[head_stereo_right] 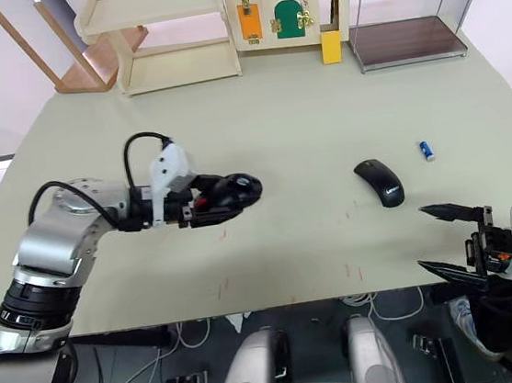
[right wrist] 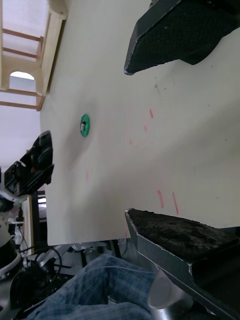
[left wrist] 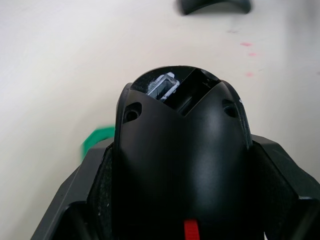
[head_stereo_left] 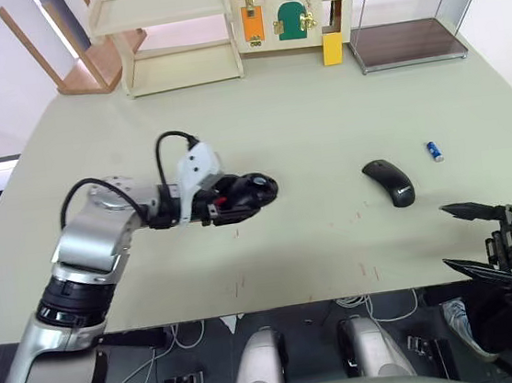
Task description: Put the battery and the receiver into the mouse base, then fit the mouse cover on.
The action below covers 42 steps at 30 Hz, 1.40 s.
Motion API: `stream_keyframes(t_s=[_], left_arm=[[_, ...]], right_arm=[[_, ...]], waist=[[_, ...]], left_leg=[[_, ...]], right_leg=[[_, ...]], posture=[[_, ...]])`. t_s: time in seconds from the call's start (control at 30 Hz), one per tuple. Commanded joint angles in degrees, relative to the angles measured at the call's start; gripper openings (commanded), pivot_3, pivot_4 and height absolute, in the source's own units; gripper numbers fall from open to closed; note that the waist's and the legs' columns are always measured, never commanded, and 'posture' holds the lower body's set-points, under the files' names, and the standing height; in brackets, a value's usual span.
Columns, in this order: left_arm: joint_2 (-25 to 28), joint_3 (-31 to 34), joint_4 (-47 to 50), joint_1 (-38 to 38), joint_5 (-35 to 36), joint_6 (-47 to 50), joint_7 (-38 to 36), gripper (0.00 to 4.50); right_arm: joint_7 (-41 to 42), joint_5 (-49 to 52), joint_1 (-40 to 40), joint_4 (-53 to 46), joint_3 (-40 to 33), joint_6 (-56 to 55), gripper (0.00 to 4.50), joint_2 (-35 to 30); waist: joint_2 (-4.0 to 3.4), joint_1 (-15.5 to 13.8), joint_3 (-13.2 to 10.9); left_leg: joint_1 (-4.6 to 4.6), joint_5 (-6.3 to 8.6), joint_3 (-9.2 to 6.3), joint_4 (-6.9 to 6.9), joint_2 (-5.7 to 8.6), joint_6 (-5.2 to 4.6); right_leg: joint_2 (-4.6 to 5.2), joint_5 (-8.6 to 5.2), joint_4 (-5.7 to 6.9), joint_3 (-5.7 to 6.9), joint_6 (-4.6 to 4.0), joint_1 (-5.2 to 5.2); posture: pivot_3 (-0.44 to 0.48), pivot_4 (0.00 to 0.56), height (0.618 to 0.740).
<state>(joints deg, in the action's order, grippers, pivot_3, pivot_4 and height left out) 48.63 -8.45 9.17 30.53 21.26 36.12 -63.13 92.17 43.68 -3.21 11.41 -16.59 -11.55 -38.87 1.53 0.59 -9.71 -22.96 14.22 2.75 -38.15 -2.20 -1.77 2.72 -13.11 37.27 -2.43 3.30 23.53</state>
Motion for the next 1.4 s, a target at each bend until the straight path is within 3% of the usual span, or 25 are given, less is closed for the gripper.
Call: stream_keyframes(t_s=[0.03, 0.23, 0.57, 1.0, 1.23, 1.4], left_arm=[[-3.27, -7.23, 1.7, 3.45, -2.38, -2.68, -3.91, 2.96], [-10.24, -15.18, -1.93, 7.22, -6.82, -4.9, -4.78, 2.96], [-14.12, -21.79, -8.77, 7.89, -16.11, -11.3, -4.58, 2.96], [-14.76, -22.6, -11.14, 6.3, -20.09, -12.27, -4.44, 2.96], [-15.18, -22.74, -10.52, 5.31, -20.15, -10.53, -4.51, 2.96], [-15.11, -22.67, -9.26, 4.52, -20.26, -9.08, -5.04, 2.96]], right_arm=[[0.33, 3.69, -1.65, -2.93, 1.48, -1.15, 4.5, -2.92], [0.33, 5.59, -1.95, -3.01, 3.29, -2.17, 4.5, -7.32], [0.33, 6.6, -0.01, -1.12, 4.94, -2.94, 4.5, -8.74], [-0.59, 3.76, 2.23, 0.48, 3.12, -0.62, 4.5, -7.09], [-9.17, 0.21, 2.84, 0.51, -1.01, 1.86, 4.5, -4.02], [-24.32, -2.03, 5.84, 0.48, -3.05, 11.07, 4.5, -2.68]], waist=[[0.0, 0.04, -0.02], [-0.02, -0.03, -0.03], [-0.01, 0.06, -0.04], [-0.03, 0.01, -0.02], [-0.06, -0.02, 0.0], [-0.09, 0.03, 0.02]], left_leg=[[-0.01, 0.0, -0.02, -0.05, 0.0, 0.0], [0.04, 0.0, -0.02, -0.28, 0.02, -0.01], [0.04, 0.0, -0.07, -0.27, 0.0, -0.01], [0.05, 0.0, -0.07, -0.27, 0.01, -0.02], [0.06, 0.0, -0.06, -0.27, 0.02, -0.02], [0.08, 0.0, -0.06, -0.27, 0.01, -0.02]], right_leg=[[0.0, 0.0, 0.03, 0.01, 0.0, 0.0], [-0.02, -0.15, 0.4, -0.05, -0.2, 0.01], [-0.08, -0.15, 0.44, -0.09, -0.22, 0.03], [-0.06, -0.15, 0.45, -0.1, -0.24, 0.02], [-0.05, -0.15, 0.45, -0.1, -0.24, 0.0], [-0.05, -0.15, 0.45, -0.11, -0.24, 0.0]], posture=[[0.0, 0.15, 0.74], [0.0, 0.15, 0.74], [0.0, 0.15, 0.74], [0.0, 0.15, 0.74], [0.0, 0.15, 0.74], [0.0, 0.15, 0.74]])
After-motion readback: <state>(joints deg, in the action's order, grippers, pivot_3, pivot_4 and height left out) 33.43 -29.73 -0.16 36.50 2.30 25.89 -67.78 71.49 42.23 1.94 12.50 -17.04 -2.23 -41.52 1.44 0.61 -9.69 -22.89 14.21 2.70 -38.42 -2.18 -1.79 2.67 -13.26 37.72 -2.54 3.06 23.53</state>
